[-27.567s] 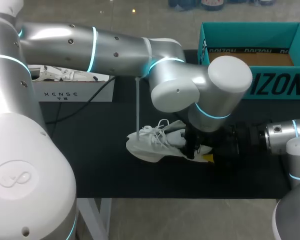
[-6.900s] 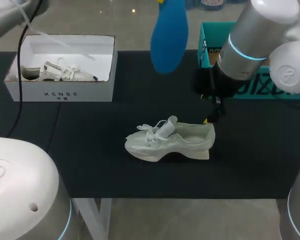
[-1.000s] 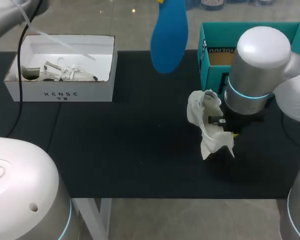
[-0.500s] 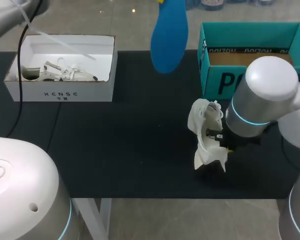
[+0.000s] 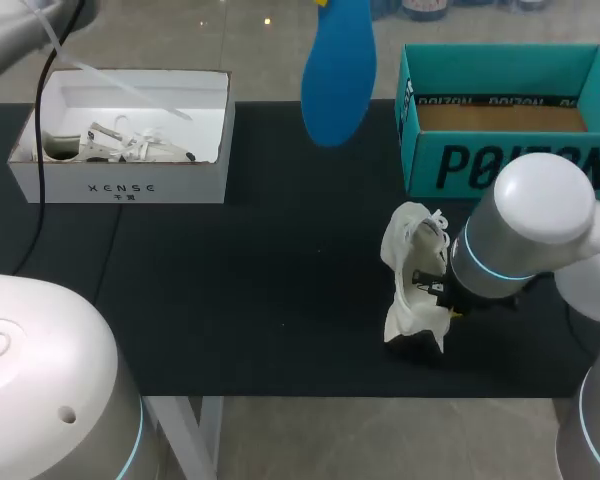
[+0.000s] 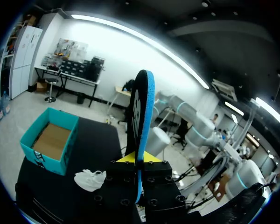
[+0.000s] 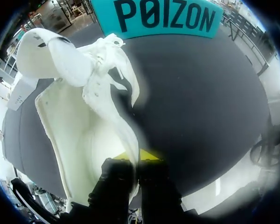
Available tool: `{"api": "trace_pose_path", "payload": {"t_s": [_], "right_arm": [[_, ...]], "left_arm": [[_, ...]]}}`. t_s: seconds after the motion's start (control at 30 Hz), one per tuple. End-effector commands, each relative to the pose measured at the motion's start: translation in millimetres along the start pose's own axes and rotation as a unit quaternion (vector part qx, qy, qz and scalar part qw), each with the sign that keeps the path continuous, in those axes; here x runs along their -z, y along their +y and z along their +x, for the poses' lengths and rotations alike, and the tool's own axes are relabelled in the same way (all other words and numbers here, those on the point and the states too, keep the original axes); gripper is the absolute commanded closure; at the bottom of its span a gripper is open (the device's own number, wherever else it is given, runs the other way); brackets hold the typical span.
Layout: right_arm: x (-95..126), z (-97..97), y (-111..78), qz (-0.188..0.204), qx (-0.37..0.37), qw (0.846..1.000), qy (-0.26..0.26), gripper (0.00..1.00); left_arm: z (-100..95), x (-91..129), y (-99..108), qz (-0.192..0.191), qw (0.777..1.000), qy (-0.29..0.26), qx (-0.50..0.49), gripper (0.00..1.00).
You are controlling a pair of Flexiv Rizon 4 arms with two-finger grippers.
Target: Take the shoe out of the shoebox, open the shoe tongue, remove and reinsert the insole, then place the shoe into the shoebox
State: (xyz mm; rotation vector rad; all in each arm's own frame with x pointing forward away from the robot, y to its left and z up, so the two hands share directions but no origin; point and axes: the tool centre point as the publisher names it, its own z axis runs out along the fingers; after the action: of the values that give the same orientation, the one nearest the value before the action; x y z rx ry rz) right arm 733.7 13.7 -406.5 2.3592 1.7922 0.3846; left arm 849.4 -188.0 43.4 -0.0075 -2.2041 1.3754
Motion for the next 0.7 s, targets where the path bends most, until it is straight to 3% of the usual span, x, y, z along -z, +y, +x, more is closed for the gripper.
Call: {"api": "trace_pose_path", "payload": {"t_s": [0.03,0.7], "right_arm": [[-11.2,10.2,-4.4,-0.005,0.003,1.000,-0.013,1.00],[10.7,7.8,-0.1,-0.042,0.042,0.997,-0.045,1.00]], "left_arm": [[0.4,0.5,0.2,-0.001,1.000,0.000,0.000,1.00],[0.4,0.5,0.2,-0.001,1.000,0.000,0.000,1.00]]}}
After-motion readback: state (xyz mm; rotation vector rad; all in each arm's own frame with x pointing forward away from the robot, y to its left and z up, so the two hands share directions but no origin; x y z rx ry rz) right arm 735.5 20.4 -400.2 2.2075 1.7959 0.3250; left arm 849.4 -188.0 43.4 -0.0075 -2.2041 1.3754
